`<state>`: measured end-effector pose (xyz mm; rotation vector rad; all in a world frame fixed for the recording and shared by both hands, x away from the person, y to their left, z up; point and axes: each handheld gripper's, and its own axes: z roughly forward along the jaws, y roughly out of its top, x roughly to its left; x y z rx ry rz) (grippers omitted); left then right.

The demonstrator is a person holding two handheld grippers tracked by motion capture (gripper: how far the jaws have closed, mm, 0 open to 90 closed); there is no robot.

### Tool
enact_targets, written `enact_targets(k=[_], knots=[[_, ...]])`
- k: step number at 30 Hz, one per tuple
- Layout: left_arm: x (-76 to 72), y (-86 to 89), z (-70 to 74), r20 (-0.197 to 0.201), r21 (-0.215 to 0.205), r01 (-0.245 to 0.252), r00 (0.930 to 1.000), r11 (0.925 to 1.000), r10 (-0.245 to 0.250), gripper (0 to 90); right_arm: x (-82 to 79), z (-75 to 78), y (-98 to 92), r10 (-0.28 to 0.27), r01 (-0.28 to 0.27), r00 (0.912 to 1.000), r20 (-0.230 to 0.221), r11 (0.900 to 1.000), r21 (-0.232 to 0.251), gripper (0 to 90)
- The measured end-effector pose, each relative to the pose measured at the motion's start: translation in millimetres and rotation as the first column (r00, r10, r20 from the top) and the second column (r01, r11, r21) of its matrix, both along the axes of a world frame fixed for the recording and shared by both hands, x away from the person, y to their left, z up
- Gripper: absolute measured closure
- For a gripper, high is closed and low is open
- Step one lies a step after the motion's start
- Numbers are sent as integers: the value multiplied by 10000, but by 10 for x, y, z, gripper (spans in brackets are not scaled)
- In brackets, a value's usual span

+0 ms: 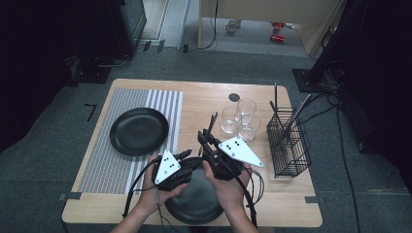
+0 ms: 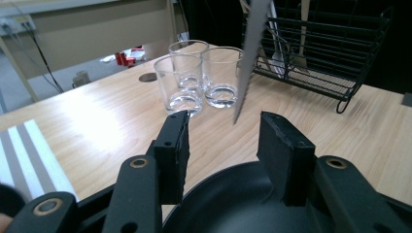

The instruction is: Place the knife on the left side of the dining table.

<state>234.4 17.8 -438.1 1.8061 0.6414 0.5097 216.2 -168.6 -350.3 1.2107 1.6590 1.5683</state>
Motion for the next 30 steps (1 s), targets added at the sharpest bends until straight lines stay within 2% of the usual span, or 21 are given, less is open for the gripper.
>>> enact_targets(k=[5, 10, 15, 19, 25, 30], knots=[[-15, 149, 54, -44, -253, -125, 9999, 9996, 124, 536, 4, -6, -2, -35, 34, 10000, -16, 10000, -60, 804], [13, 289, 181, -60, -630, -466, 9989, 9969, 463, 532, 7, -36, 2, -49, 47, 9999, -97, 9999, -138, 804], [53, 379, 371, 241, -817, -711, 9970, 9941, 733, 530, 9, -91, 31, -11, 7, 9997, -224, 9998, -184, 804], [95, 441, 551, 338, -1249, -748, 9962, 9893, 796, 528, 9, -135, 59, 76, -82, 9996, -266, 9997, -234, 804], [119, 471, 826, 271, -2029, -454, 9983, 9782, 520, 492, 15, -173, 111, 209, -222, 9992, -326, 9989, -418, 804], [120, 417, 1011, 282, -2338, -181, 9993, 9721, 254, 475, -6, -188, 164, 311, -327, 9990, -324, 9982, -493, 804]])
